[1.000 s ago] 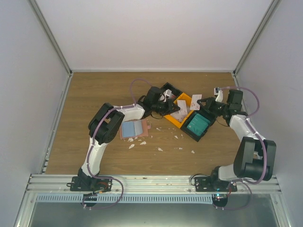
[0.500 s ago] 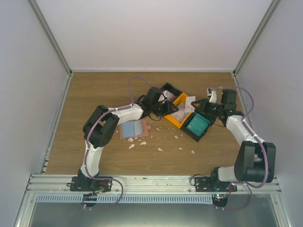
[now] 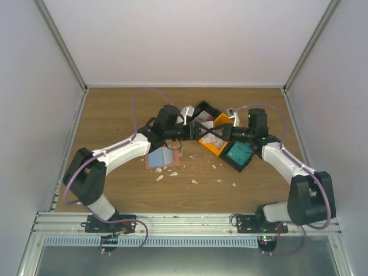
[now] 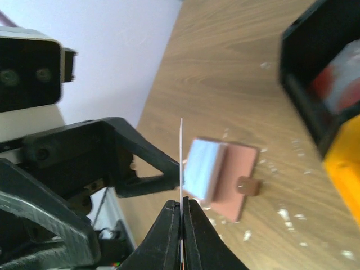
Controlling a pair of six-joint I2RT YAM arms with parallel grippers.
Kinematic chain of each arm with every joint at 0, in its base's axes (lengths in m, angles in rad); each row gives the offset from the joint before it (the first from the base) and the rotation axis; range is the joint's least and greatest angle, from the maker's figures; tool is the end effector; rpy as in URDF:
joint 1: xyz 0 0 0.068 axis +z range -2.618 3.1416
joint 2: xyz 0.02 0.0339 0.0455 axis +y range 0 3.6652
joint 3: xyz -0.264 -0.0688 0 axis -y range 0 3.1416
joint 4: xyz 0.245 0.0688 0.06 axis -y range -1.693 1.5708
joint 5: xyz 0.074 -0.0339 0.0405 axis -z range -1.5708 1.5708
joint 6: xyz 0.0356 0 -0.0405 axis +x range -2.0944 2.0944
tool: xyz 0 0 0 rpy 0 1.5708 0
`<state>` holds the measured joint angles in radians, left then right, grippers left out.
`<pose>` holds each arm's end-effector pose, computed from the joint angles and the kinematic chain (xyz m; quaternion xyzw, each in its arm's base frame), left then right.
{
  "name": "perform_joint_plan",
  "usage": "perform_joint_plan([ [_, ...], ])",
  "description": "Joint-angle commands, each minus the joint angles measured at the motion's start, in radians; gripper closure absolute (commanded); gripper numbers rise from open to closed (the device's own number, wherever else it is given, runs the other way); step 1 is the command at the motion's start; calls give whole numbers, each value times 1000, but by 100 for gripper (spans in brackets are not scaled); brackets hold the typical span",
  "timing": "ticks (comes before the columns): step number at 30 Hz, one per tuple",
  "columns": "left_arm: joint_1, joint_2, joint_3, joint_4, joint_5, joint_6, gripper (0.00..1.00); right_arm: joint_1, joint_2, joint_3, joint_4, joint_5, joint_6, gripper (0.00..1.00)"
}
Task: Put the credit cards into the card holder
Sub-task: Adjust the credit card.
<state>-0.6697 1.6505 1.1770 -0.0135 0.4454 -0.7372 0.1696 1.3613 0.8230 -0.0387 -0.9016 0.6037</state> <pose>0.2886 -0.2480 0.2687 0.0857 0.8389 -0.4697 0.2612 0.2779 0.0759 0.2452 -0.0324 0.8174 0.5165 0.2530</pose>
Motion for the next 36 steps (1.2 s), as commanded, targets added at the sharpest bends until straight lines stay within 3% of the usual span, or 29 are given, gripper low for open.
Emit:
perform_joint_plan([
  [1,33,-87,-111,32,119,19,29,80,20,-53,232,-79,255,96],
  [4,68,-144,-177,51,180,-7,27,104,38,-98,396,-108,470,99],
  [8,110,-205,-232,80,259,-42,28,121,49,-110,522,-128,625,100],
  [15,172,-211,-285,233,433,-188,46,147,62,-109,634,-138,783,96],
  [21,191,-184,-278,337,507,-268,55,168,66,-98,643,-120,801,94],
  [29,191,-152,-278,373,514,-291,84,195,95,-113,664,-109,787,95],
  [32,193,-155,-284,372,509,-292,98,195,93,-107,635,-101,739,89],
  [36,200,-162,-287,361,505,-292,100,195,74,-110,599,-64,619,88],
])
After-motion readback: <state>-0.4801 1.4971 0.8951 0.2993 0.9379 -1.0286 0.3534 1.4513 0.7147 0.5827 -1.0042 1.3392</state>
